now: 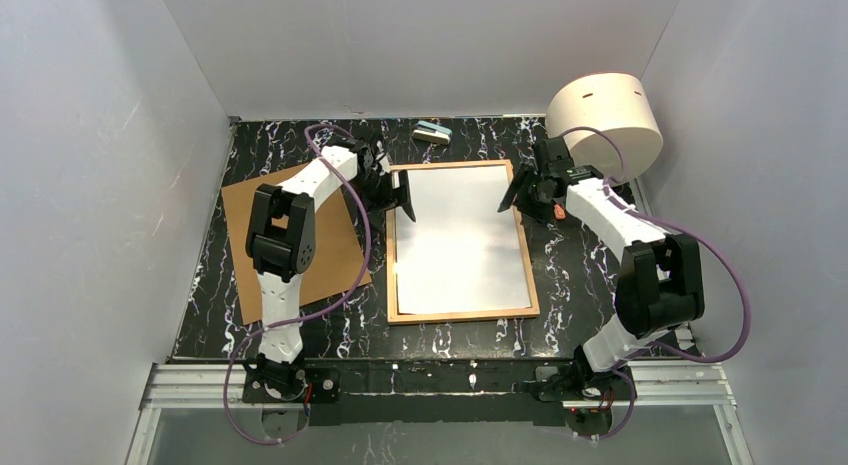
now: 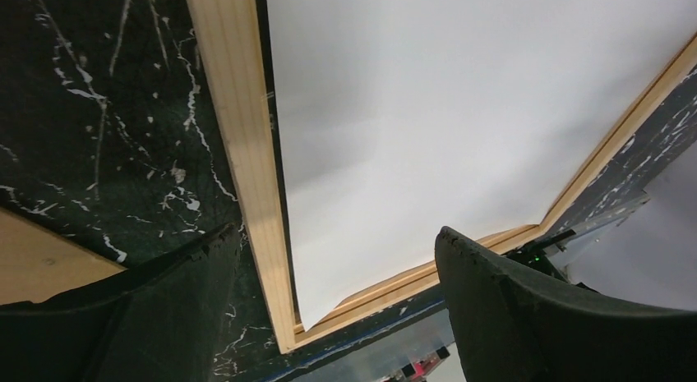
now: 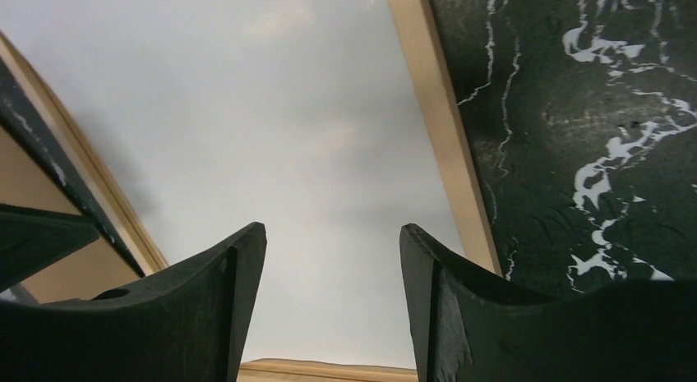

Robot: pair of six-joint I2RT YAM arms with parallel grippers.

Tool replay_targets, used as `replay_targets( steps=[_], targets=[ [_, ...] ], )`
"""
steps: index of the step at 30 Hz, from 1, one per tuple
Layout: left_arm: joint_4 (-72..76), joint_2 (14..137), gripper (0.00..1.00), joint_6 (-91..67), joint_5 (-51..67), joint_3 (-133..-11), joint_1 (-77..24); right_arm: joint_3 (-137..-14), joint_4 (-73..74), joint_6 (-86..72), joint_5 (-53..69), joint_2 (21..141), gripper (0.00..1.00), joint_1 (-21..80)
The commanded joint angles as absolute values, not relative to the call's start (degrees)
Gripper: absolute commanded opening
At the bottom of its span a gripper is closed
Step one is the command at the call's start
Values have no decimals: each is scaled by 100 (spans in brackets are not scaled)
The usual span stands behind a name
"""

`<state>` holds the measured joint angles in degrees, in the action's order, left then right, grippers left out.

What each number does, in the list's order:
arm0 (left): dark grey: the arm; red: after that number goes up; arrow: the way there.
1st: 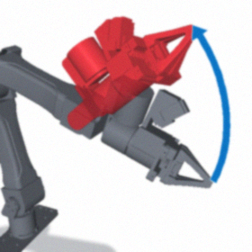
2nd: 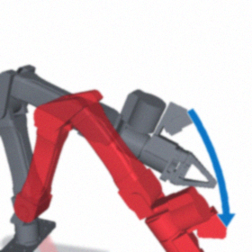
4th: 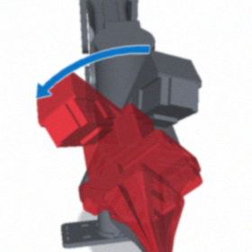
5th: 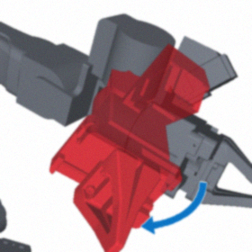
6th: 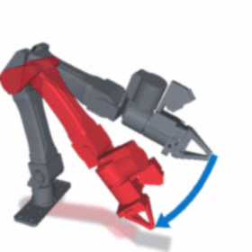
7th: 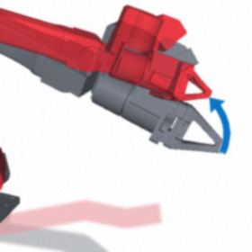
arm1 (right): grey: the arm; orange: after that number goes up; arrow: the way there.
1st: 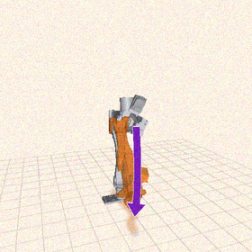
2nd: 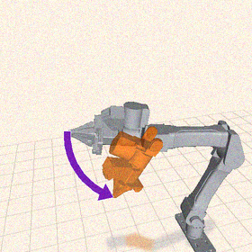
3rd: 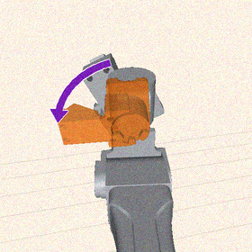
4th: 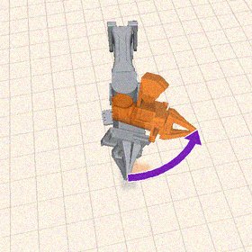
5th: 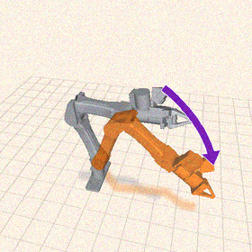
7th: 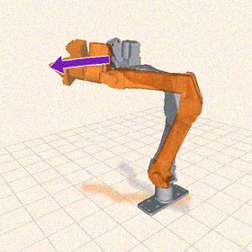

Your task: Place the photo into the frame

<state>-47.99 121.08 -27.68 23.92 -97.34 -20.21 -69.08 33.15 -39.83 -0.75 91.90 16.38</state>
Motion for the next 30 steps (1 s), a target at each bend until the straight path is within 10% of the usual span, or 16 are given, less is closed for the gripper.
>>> replay_targets(
  steps=[1, 30],
  targets=[
    [-5131, 11604, 84, -2506, 1878, -10016, -2030, -6647, 2477, -3815, 909, 8907, 67, 1615],
    [-4017, 11354, 73, -2843, 2188, -8347, -1995, -6135, 3536, -3511, 285, 9671, 65, 1698]
  ],
)
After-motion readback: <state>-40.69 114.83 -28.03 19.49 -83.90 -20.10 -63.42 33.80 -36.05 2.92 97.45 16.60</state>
